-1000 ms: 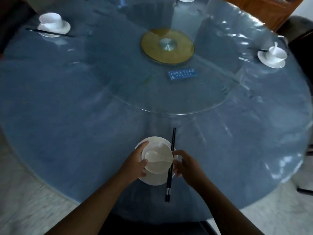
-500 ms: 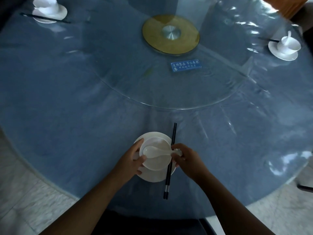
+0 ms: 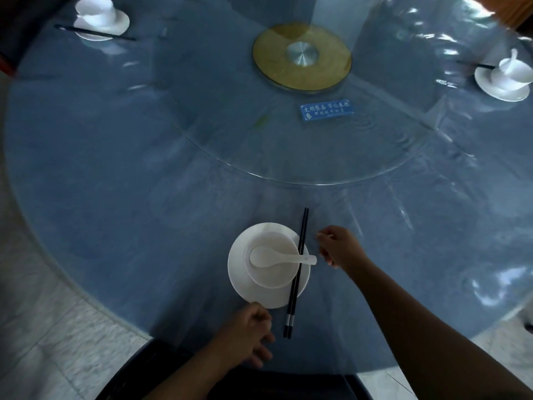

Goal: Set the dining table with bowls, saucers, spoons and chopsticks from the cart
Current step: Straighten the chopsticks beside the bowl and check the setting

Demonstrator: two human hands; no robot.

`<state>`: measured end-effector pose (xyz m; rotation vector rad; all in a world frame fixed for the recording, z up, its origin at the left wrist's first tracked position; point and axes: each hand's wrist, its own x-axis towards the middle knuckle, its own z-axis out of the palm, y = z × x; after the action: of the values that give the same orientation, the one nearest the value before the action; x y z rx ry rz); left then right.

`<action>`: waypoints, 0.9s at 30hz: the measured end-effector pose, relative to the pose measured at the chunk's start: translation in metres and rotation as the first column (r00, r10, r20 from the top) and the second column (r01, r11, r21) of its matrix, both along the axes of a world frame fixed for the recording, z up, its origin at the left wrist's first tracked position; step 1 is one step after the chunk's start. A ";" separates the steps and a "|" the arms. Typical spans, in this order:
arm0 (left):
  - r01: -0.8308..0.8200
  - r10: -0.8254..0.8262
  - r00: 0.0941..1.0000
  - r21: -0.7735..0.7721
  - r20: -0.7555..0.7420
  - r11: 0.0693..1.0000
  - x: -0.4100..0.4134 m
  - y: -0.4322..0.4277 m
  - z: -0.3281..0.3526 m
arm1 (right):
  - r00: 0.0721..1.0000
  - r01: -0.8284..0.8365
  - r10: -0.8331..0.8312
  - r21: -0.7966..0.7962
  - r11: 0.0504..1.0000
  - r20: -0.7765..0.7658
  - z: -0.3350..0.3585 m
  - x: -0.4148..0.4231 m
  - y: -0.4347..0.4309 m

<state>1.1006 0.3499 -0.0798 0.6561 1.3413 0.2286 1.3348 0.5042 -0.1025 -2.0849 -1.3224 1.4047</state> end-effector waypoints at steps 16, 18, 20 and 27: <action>-0.189 0.288 0.914 -0.329 0.284 0.925 0.004 -0.006 -0.012 | 0.977 0.116 -0.138 -0.137 0.984 -0.162 -0.015 -0.027 0.029; -0.201 0.311 0.897 -0.337 0.313 0.920 0.005 -0.005 -0.012 | 0.974 0.130 -0.152 -0.138 0.982 -0.168 -0.017 -0.028 0.030; -0.204 0.319 0.889 -0.340 0.328 0.918 0.006 -0.004 -0.011 | 0.970 0.139 -0.161 -0.132 0.982 -0.180 -0.019 -0.029 0.032; -0.227 0.356 0.876 -0.374 0.326 0.899 0.010 -0.002 -0.014 | 0.981 0.101 -0.119 -0.121 0.987 -0.154 -0.019 -0.034 0.041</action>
<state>1.1105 0.3481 -0.0934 0.1078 1.0540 0.3560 1.3005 0.5455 -0.1213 -2.0305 -1.0709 1.5945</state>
